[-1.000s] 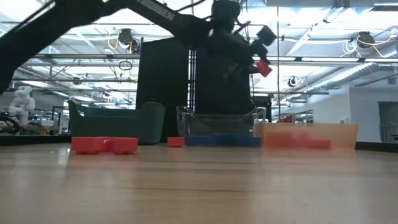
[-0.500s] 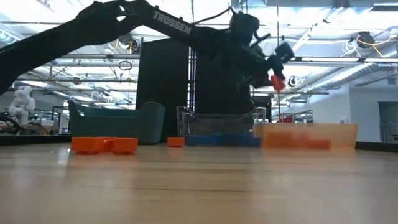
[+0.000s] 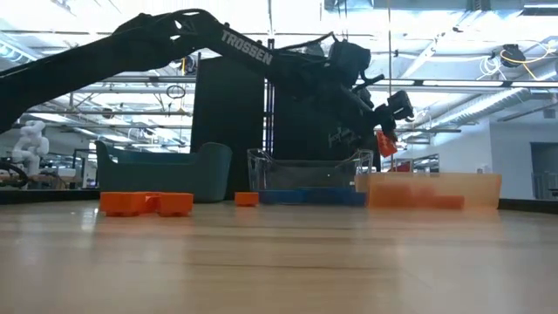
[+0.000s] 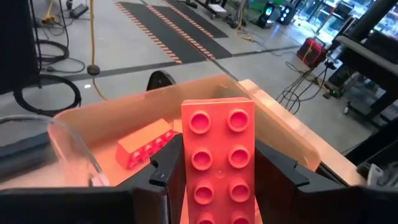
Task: Sort blocks
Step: Put the orange game piece into the orange transparent bin
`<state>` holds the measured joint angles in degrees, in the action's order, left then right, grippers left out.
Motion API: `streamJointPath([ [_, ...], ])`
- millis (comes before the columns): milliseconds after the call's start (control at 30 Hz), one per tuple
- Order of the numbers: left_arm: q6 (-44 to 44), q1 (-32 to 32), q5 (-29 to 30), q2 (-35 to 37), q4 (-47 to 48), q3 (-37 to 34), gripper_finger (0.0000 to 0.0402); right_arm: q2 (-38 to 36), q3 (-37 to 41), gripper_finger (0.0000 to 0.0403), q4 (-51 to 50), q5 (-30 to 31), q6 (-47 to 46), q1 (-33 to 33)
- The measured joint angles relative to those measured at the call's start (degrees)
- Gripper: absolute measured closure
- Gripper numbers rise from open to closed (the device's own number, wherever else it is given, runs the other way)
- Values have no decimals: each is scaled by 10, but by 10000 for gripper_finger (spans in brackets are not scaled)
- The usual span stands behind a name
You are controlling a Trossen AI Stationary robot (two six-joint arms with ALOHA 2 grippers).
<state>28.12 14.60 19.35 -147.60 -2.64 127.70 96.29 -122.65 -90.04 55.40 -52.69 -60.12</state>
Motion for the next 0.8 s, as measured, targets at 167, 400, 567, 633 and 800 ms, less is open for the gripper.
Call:
streamJointPath([
  [167,-1,0,-25,-2,0,0,258,0,0,403,0,0,-1,0],
  [400,-5,4,-9,-2,1,0,172,0,0,403,0,0,-2,0],
  [567,-1,9,-10,-2,0,0,112,0,0,403,0,0,-2,0],
  [633,0,9,-20,-2,-13,0,108,0,0,403,0,0,-2,0],
  [800,-7,6,-110,20,-36,10,105,0,0,403,0,0,-2,0],
])
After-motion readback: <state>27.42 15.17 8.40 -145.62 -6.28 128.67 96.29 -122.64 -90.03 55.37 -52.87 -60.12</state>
